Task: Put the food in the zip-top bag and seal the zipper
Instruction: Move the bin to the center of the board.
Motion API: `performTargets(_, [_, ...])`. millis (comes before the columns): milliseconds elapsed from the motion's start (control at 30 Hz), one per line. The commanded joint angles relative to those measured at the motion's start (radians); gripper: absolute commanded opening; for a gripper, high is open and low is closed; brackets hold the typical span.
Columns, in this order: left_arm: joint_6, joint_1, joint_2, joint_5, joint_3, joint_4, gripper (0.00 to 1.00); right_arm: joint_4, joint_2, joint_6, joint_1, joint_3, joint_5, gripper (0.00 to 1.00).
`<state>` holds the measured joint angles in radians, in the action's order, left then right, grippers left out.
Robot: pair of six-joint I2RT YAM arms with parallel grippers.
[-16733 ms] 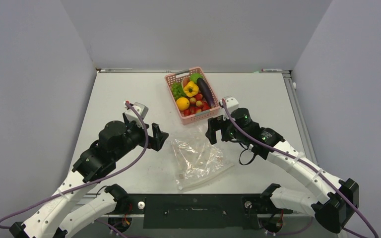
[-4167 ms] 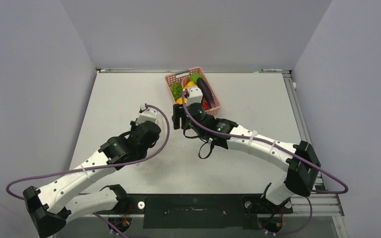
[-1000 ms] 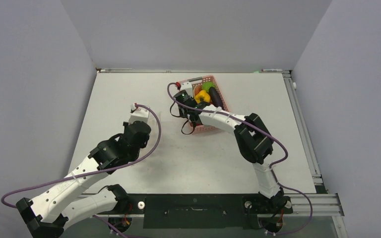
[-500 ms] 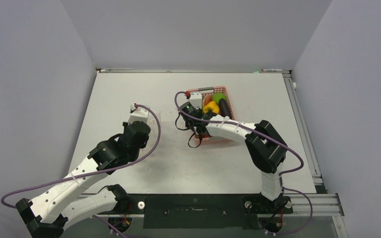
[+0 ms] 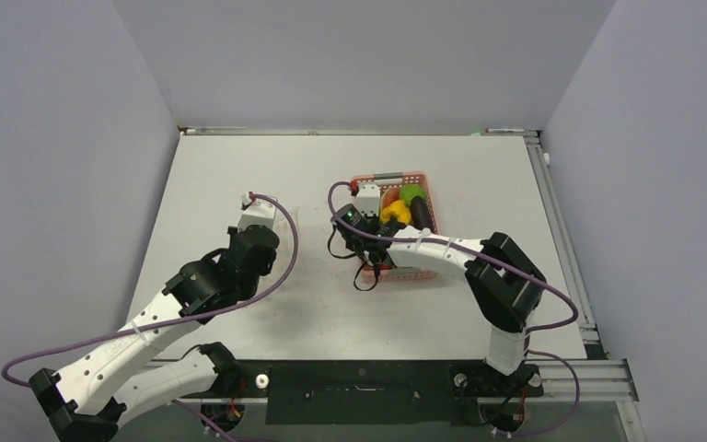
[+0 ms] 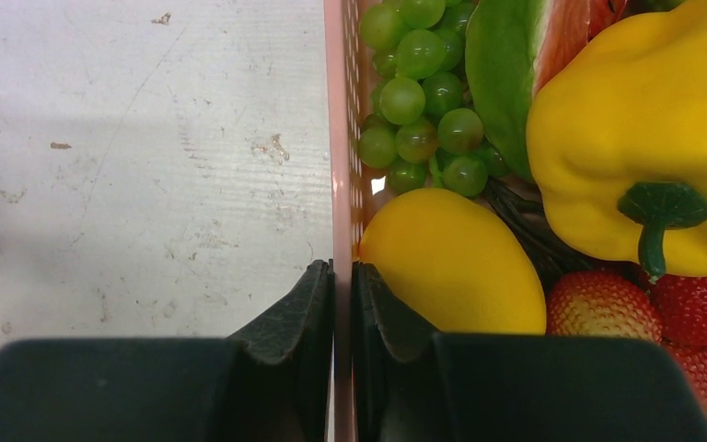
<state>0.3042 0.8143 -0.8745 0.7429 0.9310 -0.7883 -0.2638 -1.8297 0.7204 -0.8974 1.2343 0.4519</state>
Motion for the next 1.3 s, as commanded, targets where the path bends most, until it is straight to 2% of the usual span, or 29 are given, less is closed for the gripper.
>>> performTargets(0, [0.009, -0.006, 0.005, -0.008, 0.006, 0.035, 0.00, 0.023, 0.079, 0.042, -0.012, -0.023, 0.022, 0.05])
performTargets(133, [0.009, -0.007, 0.005, -0.008, 0.005, 0.035, 0.00, 0.023, 0.093, 0.030, -0.016, -0.018, 0.012, 0.07])
performTargets(433, [0.009, -0.006, -0.007, -0.009, 0.006, 0.036, 0.00, 0.008, 0.123, 0.000, -0.020, 0.008, 0.018, 0.31])
performTargets(800, [0.010, -0.006, -0.022, -0.015, 0.006, 0.039, 0.00, -0.038, 0.225, -0.044, -0.038, 0.023, 0.036, 0.49])
performTargets(1100, [0.029, -0.007, -0.036, -0.068, 0.032, 0.051, 0.00, -0.088, 0.315, -0.086, -0.009, 0.013, 0.086, 0.78])
performTargets(1267, [0.042, -0.007, -0.061, -0.110, 0.059, 0.059, 0.00, -0.103, 0.354, -0.106, 0.046, -0.007, 0.072, 0.87])
